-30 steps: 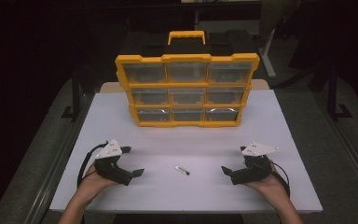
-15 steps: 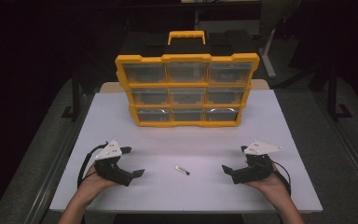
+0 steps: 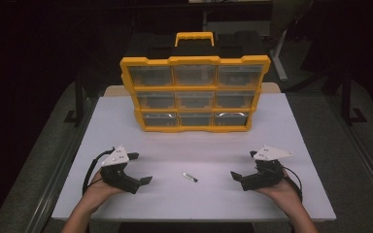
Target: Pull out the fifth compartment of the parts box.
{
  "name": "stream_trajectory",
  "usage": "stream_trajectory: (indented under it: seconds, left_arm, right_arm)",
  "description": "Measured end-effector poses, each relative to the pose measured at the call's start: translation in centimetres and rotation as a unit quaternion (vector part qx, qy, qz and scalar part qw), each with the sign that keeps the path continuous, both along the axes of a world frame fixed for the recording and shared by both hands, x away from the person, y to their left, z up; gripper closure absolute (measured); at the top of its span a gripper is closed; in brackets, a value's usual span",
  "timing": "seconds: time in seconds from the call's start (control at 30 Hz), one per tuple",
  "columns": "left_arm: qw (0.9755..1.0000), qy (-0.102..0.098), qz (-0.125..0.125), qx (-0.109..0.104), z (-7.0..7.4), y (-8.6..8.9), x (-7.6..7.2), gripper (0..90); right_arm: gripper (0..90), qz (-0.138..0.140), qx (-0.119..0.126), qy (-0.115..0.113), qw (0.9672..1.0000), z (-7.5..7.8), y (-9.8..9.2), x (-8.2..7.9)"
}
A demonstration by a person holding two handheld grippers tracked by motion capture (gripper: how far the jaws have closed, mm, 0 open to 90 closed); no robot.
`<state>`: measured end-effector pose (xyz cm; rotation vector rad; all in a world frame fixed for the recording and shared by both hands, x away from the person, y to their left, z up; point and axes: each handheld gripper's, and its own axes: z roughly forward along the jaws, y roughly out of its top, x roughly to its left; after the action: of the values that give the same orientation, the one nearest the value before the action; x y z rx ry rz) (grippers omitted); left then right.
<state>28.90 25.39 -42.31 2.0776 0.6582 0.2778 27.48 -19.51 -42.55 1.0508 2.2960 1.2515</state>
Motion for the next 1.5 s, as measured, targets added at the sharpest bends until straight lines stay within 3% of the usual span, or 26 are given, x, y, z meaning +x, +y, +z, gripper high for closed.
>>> stream_trajectory:
  seconds: [0.33, 0.7, 1.5]
  left_arm:
    - [0.9999, -0.001, -0.006, -0.01, 0.2, -0.6, 0.5, 0.8]
    - [0.9998, -0.011, -0.013, -0.011, 0.5, -1.2, 1.0, 4.1]
    - [0.9996, -0.012, -0.025, -0.011, 0.6, -2.9, 1.5, 1.5]
  right_arm:
    - [0.0, 0.006, -0.002, 0.004, 1.0, -0.1, 0.1, -0.1]
    - [0.0, 0.01, -0.002, 0.005, 0.9999, -0.1, 0.1, -0.1]
    - [0.0, 0.011, 0.004, 0.002, 0.9999, -0.1, 0.2, -0.1]
